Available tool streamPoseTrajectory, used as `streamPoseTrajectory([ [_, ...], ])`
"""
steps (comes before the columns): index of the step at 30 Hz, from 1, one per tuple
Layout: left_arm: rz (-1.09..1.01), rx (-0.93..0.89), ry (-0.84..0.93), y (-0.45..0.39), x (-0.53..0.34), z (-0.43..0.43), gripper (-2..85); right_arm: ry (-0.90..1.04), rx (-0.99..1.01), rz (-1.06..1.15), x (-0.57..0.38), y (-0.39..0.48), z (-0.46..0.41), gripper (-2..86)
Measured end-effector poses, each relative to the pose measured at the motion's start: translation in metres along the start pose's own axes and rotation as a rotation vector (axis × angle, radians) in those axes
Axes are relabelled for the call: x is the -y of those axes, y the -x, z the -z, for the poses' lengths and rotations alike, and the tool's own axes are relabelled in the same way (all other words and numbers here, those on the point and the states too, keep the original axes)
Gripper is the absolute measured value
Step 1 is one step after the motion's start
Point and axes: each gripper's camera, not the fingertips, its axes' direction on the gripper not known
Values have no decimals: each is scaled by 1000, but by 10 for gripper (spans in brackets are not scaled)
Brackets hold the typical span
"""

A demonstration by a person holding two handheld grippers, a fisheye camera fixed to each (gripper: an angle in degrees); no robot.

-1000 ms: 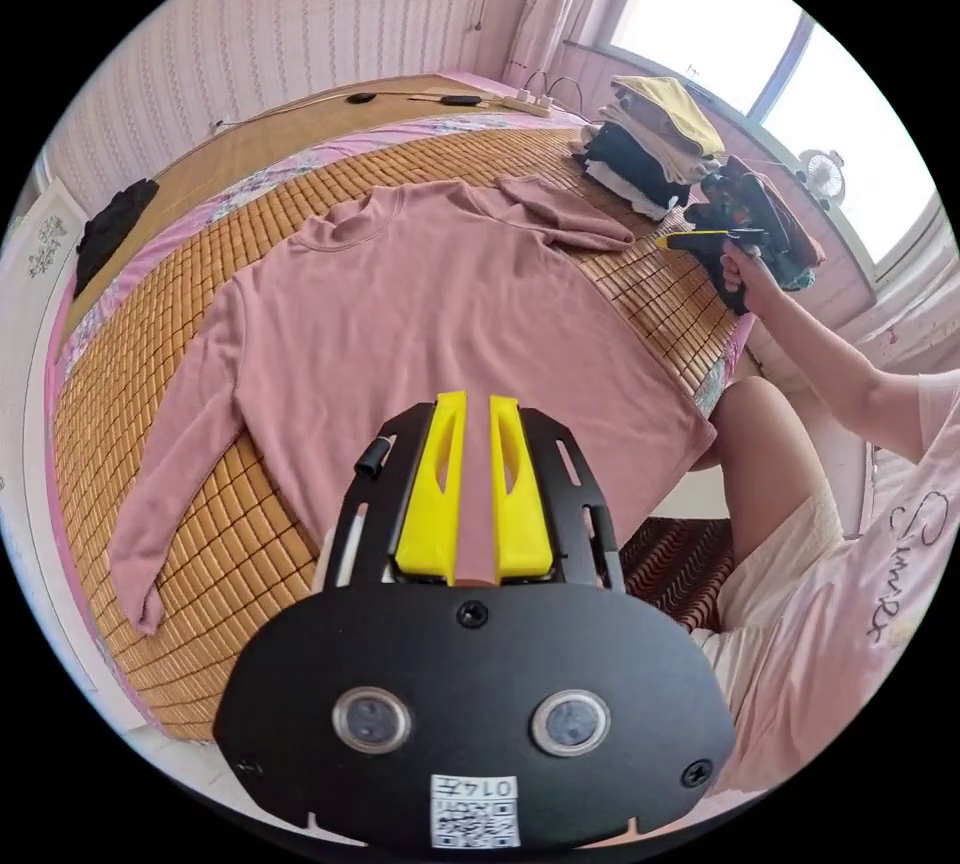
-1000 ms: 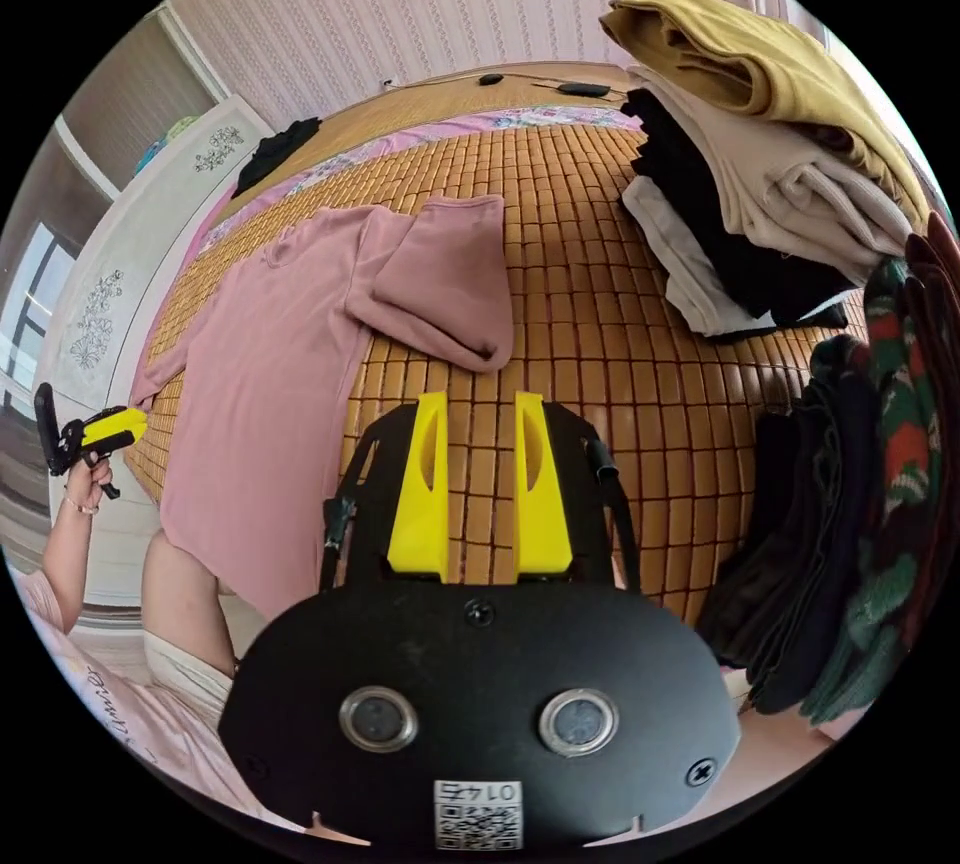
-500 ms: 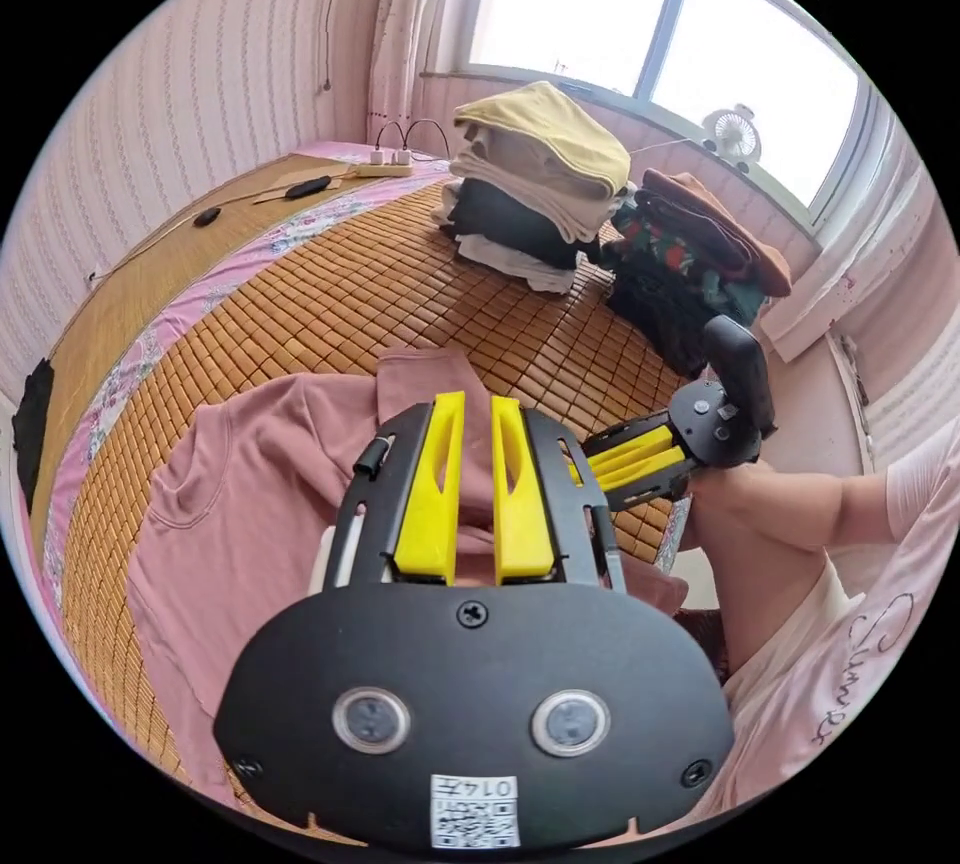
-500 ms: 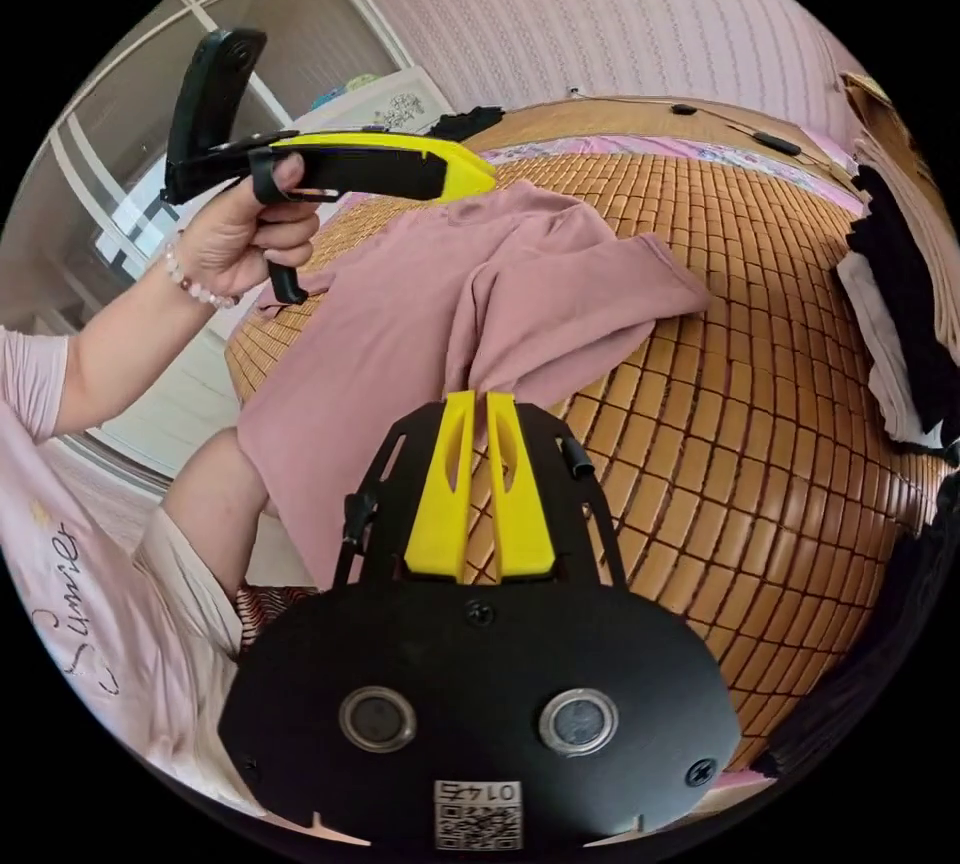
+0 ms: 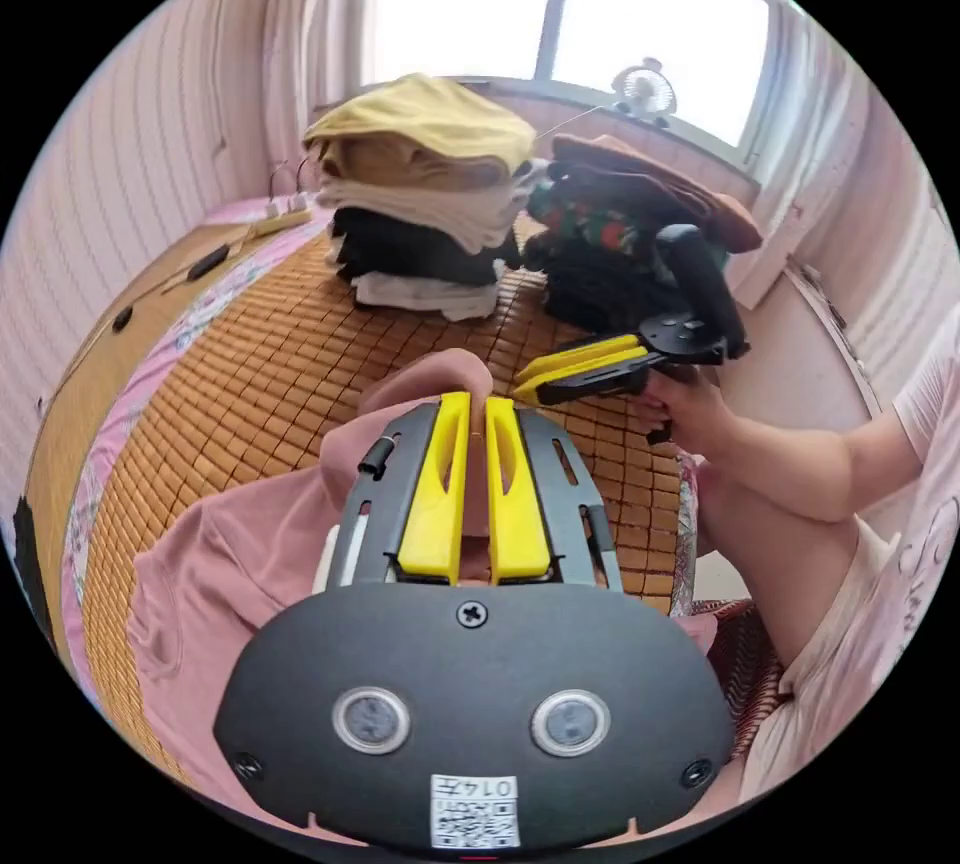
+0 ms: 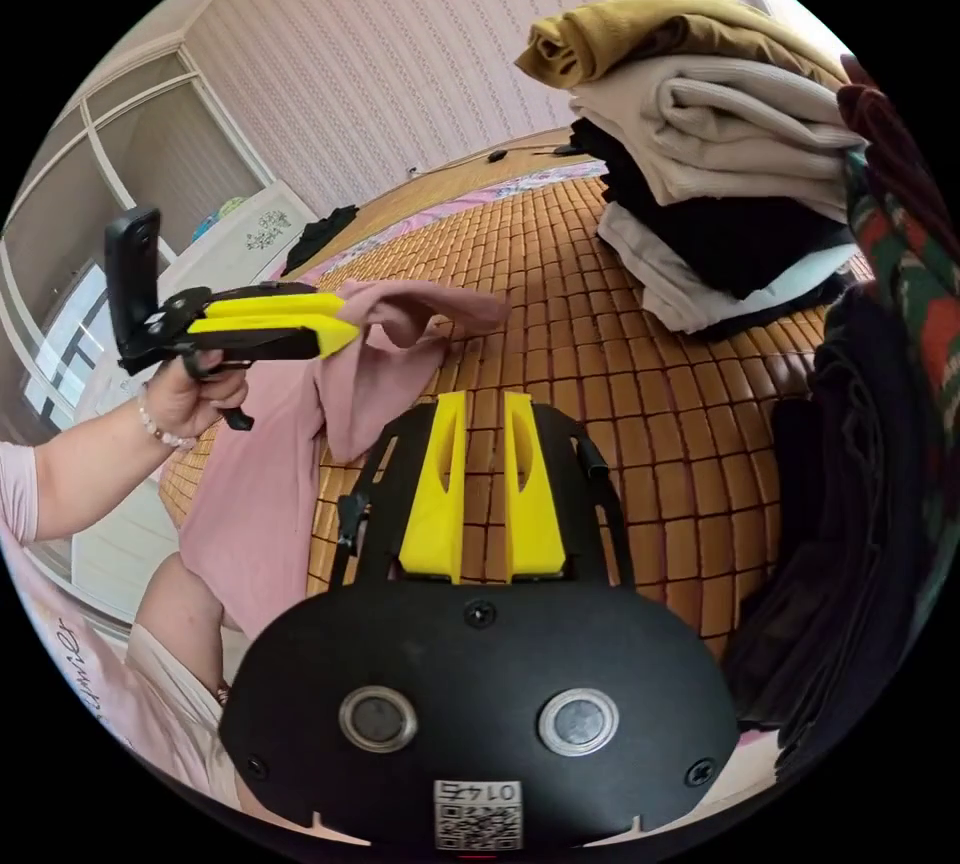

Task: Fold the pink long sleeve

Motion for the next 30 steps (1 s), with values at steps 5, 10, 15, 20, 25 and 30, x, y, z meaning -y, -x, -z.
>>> streamPoseTrajectory([
  [5,59,67,206,-1,-9,-26,53,-69,-139,-86,-6,-23,28,87],
  [10,94,-69,204,10,-9,-28,59,4,-8,-154,-8,-51,23,105],
  [15,101,-104,167,21,0,-22,61,-11,-171,-143,-5,-47,35,101],
  [20,161,-234,344,17,-13,-78,65,-81,-171,-58,2,-30,40,101],
  [25,-36,-219,461,-51,-10,-105,68,-96,-143,-71,5,-29,33,177],
  [30,-3,-158,318,-45,-6,-49,64,97,-208,-44,13,-23,-9,149],
])
